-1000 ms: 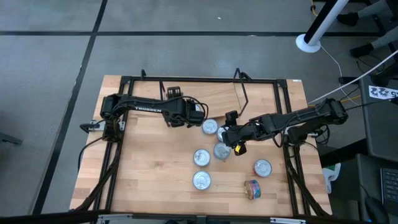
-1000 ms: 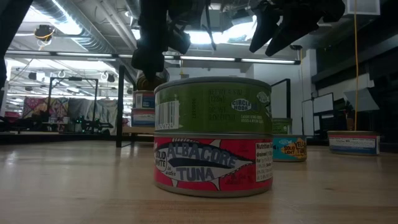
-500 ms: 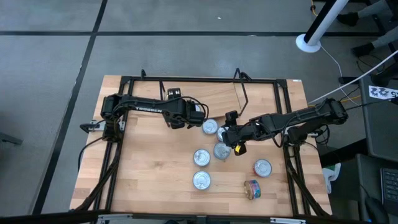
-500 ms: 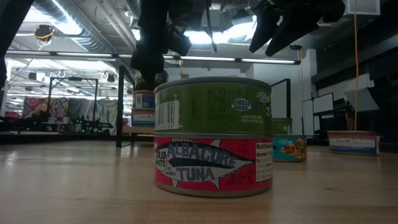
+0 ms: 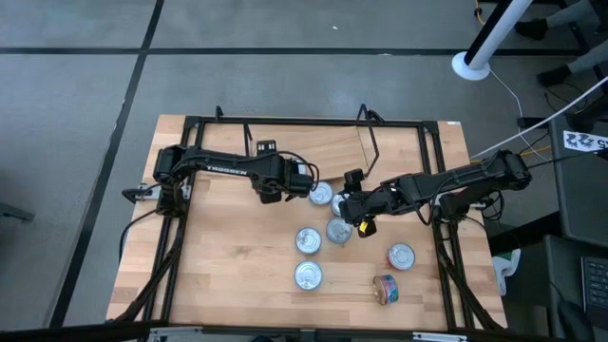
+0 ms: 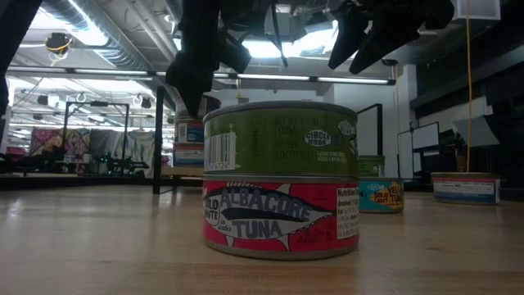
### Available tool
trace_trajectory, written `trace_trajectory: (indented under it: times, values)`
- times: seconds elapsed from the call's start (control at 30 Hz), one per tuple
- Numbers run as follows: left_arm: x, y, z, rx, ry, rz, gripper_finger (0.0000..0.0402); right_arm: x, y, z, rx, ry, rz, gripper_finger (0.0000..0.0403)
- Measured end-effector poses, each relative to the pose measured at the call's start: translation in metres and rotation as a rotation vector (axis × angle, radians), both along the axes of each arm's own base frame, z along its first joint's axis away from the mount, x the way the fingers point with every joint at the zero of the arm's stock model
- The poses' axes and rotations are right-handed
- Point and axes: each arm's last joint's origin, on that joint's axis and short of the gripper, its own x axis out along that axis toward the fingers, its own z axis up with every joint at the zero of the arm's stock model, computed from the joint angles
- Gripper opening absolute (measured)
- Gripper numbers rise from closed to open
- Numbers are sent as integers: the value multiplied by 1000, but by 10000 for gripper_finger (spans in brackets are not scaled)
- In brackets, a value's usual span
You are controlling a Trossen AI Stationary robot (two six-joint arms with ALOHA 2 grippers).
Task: Stack canned seafood by type on shelf
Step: Stack the blue pink tuna can on top of the other blue tuna cans on the shelf, then put the top green tuna can on the shelf
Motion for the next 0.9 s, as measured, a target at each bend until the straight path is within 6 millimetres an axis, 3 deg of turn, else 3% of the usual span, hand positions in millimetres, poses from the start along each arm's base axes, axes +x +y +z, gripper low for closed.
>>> trace_trajectory:
  times: [0.43, 0.7, 0.9]
  values:
    - [1, -3, 5, 2, -11, -6, 265, 0, 0, 0, 1, 1, 0, 271]
    - [8, -20, 28, 6, -126, -13, 265, 0, 3, -1, 93, 24, 61, 271]
    - [11, -39, 34, -17, -172, -62, 265, -1, 5, -3, 155, 42, 103, 271]
